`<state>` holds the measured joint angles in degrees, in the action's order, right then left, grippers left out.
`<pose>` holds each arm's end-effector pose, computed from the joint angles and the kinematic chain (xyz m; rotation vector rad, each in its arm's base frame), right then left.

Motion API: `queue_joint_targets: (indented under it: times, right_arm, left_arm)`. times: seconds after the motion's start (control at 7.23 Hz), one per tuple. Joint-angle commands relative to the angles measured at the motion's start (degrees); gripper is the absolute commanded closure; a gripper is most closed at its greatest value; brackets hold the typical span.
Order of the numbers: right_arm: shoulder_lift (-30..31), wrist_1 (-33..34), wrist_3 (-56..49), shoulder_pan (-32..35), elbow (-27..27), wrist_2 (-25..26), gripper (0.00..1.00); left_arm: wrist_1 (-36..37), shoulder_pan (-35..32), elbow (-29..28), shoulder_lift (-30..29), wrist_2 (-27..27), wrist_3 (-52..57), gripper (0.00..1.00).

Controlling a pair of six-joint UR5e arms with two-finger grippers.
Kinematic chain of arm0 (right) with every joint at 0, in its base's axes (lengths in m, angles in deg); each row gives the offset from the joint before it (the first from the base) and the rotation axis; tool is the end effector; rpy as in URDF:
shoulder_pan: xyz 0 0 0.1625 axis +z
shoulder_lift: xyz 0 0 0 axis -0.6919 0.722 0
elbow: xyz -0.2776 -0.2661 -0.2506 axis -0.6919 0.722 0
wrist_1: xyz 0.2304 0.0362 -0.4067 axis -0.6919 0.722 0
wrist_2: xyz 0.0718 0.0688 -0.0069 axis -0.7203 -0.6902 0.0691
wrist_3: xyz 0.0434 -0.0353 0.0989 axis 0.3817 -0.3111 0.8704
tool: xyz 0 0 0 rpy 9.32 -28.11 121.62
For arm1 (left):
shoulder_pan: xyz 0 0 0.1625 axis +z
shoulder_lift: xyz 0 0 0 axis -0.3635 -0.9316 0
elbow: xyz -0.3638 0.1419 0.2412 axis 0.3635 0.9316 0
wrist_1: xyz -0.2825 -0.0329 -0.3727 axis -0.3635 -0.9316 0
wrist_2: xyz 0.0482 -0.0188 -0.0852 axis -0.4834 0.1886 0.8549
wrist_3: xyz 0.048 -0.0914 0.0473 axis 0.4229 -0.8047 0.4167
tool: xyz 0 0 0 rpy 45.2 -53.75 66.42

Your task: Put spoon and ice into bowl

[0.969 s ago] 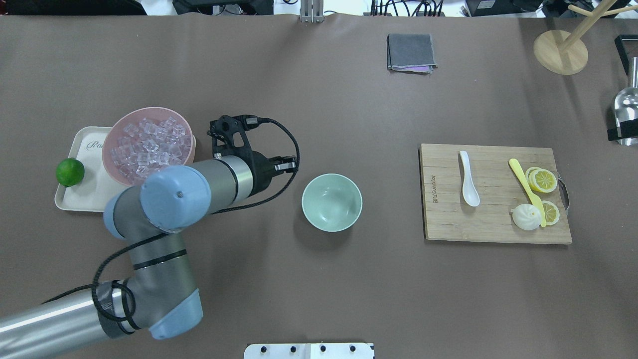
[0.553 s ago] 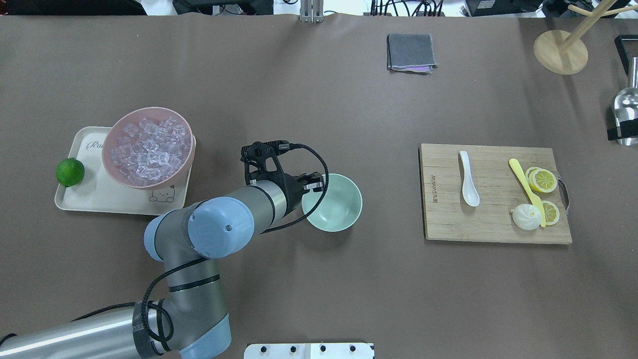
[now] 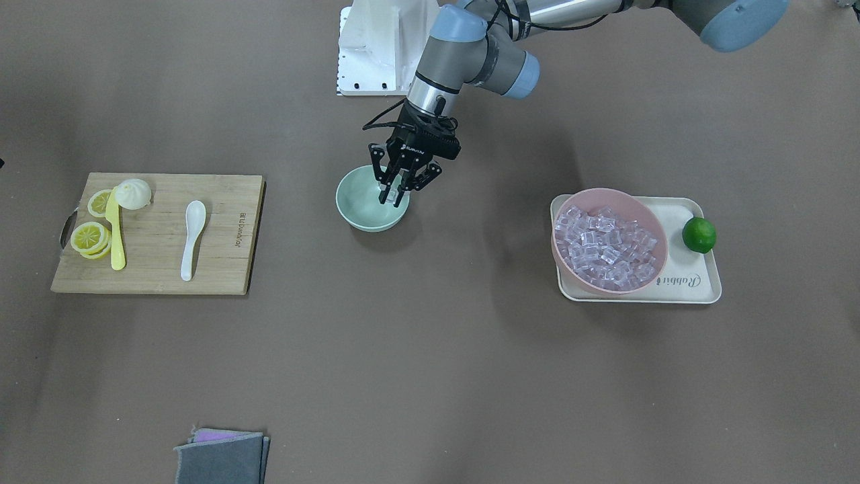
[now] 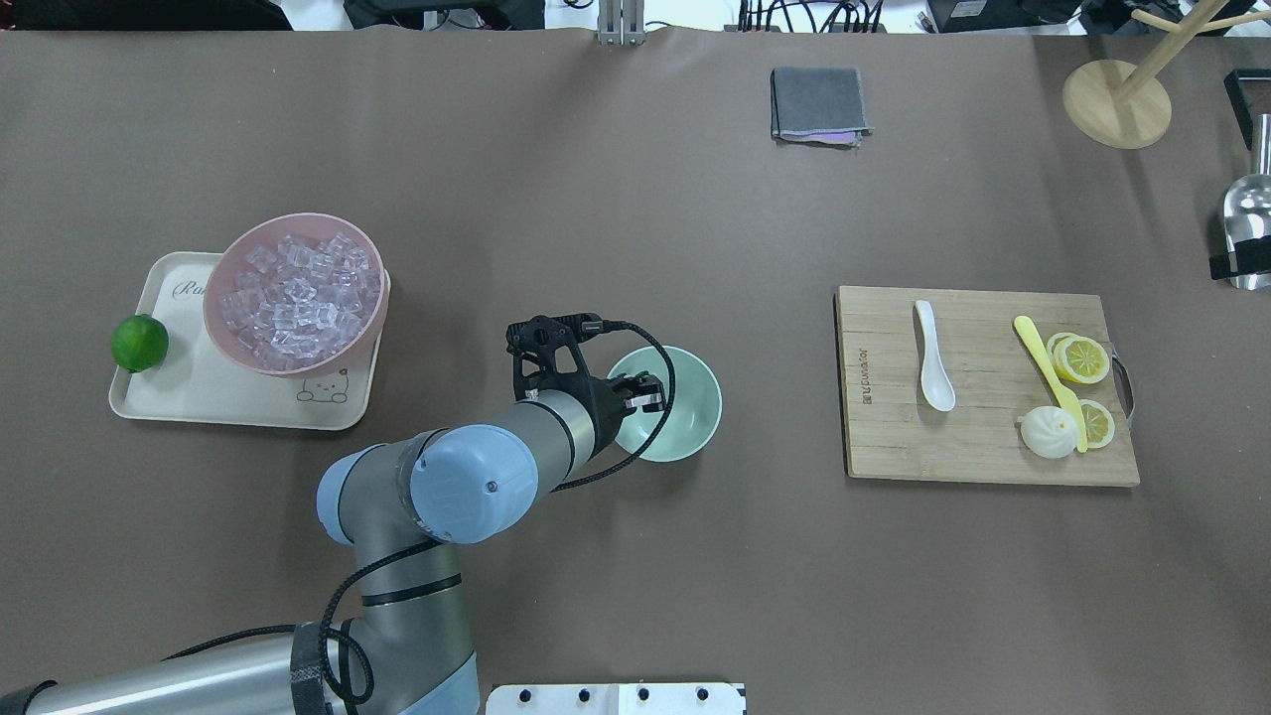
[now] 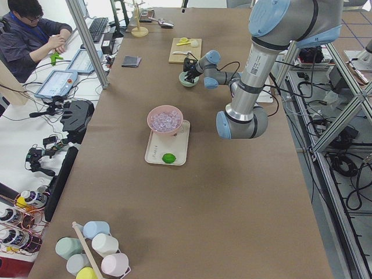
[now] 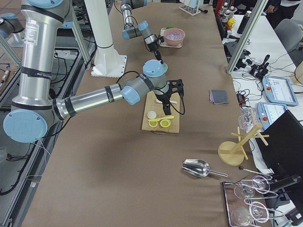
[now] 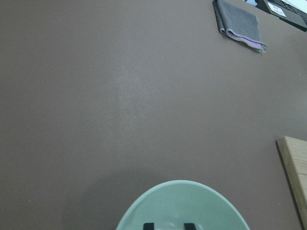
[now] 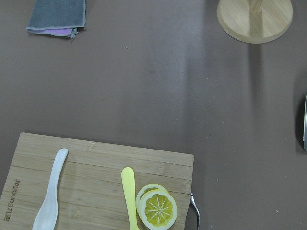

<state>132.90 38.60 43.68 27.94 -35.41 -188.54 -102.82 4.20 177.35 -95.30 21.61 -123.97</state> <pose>-0.0914 -0.4797 0.4828 0.3167 -0.8639 0.0395 0.6876 -0.3820 0.1948 0.5067 1.2087 -0.2951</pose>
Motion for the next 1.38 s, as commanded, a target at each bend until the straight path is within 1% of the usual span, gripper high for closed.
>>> queue_joint_targets:
  times: [0.0,0.14,0.28,0.42,0.55,0.69,0.97,1.11,1.25]
  right_arm:
    - [-0.05,0.0,-0.09,0.0,0.09,0.0,0.0]
    - [-0.05,0.0,-0.09,0.0,0.01,0.09,0.0]
    - [-0.05,0.0,0.0,0.0,0.01,0.0,0.0]
    - [-0.05,0.0,0.0,0.0,0.01,0.0,0.0]
    - [-0.05,0.0,0.0,-0.09,0.01,0.0,0.0]
    - [-0.05,0.09,0.09,-0.26,0.01,0.0,0.0]
    - [-0.05,0.0,0.52,-0.79,0.01,0.09,0.0]
    - [-0.74,0.09,1.22,-1.4,0.09,0.7,0.0]
    - [-1.45,0.09,2.45,-2.71,0.01,1.92,0.0]
  left_arm:
    - [-0.04,0.07,-0.16,-1.31,0.55,-0.04,0.58]
    - [-0.13,0.07,0.1,-1.49,0.55,0.22,0.39]
    - [-0.04,0.07,0.19,-1.57,0.46,0.48,0.29]
    - [0.05,-0.02,1.93,-1.49,0.64,0.57,0.28]
    - [0.75,-0.89,5.43,-1.05,0.73,0.75,0.28]
    - [2.67,-3.86,8.42,-0.79,5.95,3.79,0.28]
    - [8.9,-14.03,13.35,4.28,22.26,5.05,0.28]
    - [12.58,-20.69,14.59,5.97,31.48,10.71,0.27]
    - [17.14,-27.29,15.56,8.16,39.06,18.25,0.27]
